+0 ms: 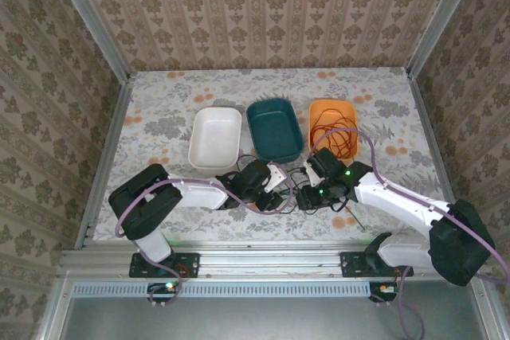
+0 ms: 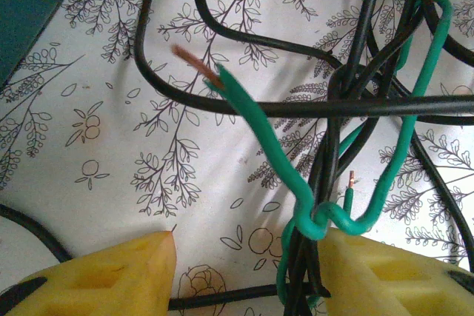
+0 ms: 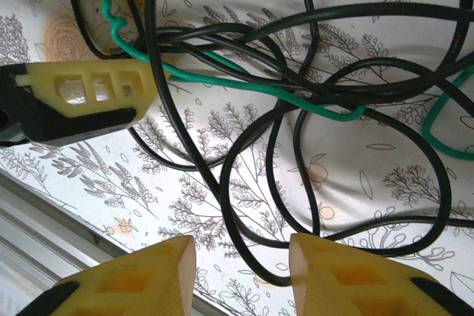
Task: Untangle the cables
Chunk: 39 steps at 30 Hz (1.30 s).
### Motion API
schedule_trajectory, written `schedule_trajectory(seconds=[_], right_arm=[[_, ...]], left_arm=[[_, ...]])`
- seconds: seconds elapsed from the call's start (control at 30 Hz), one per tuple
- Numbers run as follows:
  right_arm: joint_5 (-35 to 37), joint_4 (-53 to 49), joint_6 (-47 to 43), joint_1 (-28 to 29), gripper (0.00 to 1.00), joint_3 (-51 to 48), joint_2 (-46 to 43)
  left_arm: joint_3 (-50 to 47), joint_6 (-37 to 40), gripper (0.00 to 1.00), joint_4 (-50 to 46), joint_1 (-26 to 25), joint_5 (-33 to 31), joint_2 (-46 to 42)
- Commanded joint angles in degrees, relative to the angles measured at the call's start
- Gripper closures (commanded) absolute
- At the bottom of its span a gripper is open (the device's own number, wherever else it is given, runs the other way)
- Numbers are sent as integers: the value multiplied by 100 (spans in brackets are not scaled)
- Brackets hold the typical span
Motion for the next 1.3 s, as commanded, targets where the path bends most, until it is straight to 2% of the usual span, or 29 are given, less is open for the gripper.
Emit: schedule_trajectory(seconds=[0.0, 0.5, 0.57, 0.67, 0.73, 0.87, 1.07, 1.27], right_arm=[[182, -331, 72, -19, 61, -63, -24], [397, 43, 62, -20, 64, 6, 368], [450, 178, 82, -16, 69, -1, 418], [513, 315, 141, -23, 86, -35, 384], [547, 323, 180, -30, 93, -54, 250], [922, 119, 262, -58, 100, 21, -373], [2183, -403, 345, -146, 100, 736, -1728], [3368, -139, 103, -191, 100, 1466, -2815]], left_arm=[[47, -3, 46, -380, 80, 6, 100], [20, -52, 46, -334, 80, 19, 120], [20, -61, 46, -335, 72, 13, 129], [29, -63, 46, -340, 78, 2, 138], [38, -67, 46, -344, 74, -11, 154], [56, -78, 46, -362, 73, -42, 199], [49, -72, 46, -386, 72, -81, 252], [82, -54, 42, -478, 65, -116, 287]])
